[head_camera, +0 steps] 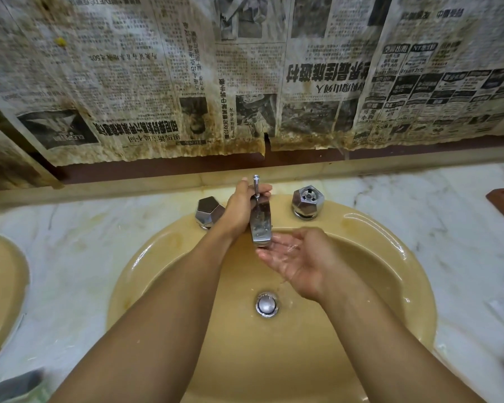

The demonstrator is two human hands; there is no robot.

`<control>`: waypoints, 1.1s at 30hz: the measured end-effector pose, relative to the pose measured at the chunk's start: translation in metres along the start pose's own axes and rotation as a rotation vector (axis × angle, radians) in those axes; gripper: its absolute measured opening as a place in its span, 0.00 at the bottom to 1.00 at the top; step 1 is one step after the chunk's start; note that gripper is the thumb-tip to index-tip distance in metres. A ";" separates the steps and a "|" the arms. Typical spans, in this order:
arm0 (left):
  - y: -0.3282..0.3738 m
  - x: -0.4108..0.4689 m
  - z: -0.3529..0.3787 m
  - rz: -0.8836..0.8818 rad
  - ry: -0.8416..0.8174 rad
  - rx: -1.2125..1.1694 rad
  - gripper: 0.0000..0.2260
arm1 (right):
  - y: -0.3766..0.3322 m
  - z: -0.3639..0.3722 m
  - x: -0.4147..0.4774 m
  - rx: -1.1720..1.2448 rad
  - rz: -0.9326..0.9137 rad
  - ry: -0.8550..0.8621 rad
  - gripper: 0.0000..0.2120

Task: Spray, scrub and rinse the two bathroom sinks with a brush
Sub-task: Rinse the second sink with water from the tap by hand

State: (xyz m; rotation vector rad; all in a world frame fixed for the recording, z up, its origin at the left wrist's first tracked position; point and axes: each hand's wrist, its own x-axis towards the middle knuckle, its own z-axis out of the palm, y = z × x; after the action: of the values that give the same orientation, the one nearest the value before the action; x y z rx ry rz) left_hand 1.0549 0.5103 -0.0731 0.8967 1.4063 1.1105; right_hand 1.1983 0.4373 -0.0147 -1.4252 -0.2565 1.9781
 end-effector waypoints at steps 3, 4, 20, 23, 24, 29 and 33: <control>-0.006 -0.014 -0.001 -0.006 0.022 -0.098 0.24 | -0.007 0.019 -0.005 -0.505 -0.383 0.205 0.14; -0.007 -0.019 -0.002 -0.006 0.019 -0.113 0.23 | -0.010 0.025 -0.007 -0.636 -0.515 0.253 0.14; 0.007 -0.013 -0.010 -0.076 0.027 0.034 0.25 | 0.035 0.000 0.024 0.095 0.254 -0.044 0.20; 0.006 -0.006 -0.011 -0.083 0.043 0.014 0.23 | 0.010 -0.006 0.019 0.006 0.069 0.053 0.19; 0.007 -0.007 -0.011 -0.083 0.056 -0.009 0.23 | -0.004 -0.003 0.015 -0.040 -0.031 0.072 0.20; 0.010 -0.013 -0.012 -0.030 -0.005 0.014 0.24 | -0.053 0.040 -0.015 -0.387 -0.240 -0.150 0.18; -0.004 -0.032 -0.015 -0.011 0.002 0.097 0.23 | -0.051 0.041 -0.010 -0.552 -0.429 0.042 0.13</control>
State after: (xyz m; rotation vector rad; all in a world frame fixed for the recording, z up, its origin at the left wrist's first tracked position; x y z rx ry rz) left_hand 1.0451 0.4763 -0.0684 0.9558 1.4756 1.0426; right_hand 1.1837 0.4785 0.0354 -1.5687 -1.0614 1.5793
